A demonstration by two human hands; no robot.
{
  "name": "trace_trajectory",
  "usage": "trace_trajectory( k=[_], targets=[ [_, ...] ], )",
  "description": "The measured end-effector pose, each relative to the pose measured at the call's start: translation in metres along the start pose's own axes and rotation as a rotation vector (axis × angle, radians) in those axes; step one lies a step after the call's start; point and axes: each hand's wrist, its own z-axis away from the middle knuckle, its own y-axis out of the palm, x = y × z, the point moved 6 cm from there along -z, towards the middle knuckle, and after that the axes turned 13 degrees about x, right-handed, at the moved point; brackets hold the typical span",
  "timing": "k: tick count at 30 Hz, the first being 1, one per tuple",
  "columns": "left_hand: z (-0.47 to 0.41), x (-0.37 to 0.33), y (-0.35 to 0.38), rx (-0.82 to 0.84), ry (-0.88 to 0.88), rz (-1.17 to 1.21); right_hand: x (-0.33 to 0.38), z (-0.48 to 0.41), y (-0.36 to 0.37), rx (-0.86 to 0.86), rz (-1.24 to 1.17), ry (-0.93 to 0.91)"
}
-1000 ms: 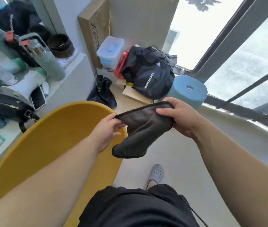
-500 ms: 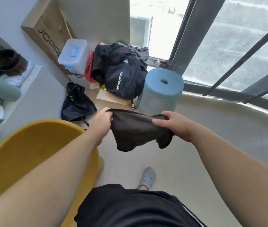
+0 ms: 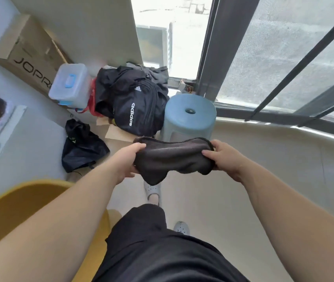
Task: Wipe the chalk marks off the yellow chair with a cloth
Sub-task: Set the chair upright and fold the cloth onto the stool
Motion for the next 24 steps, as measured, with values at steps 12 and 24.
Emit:
trace_trajectory(
  k=[12, 24],
  targets=[
    [-0.120, -0.171, -0.011, 0.102, 0.322, -0.665, 0.064, -0.086, -0.100, -0.403, -0.105, 0.030],
    [-0.235, -0.264, 0.002, 0.164, 0.371, -0.413, 0.085, -0.171, -0.203, -0.327, -0.018, 0.083]
  ],
)
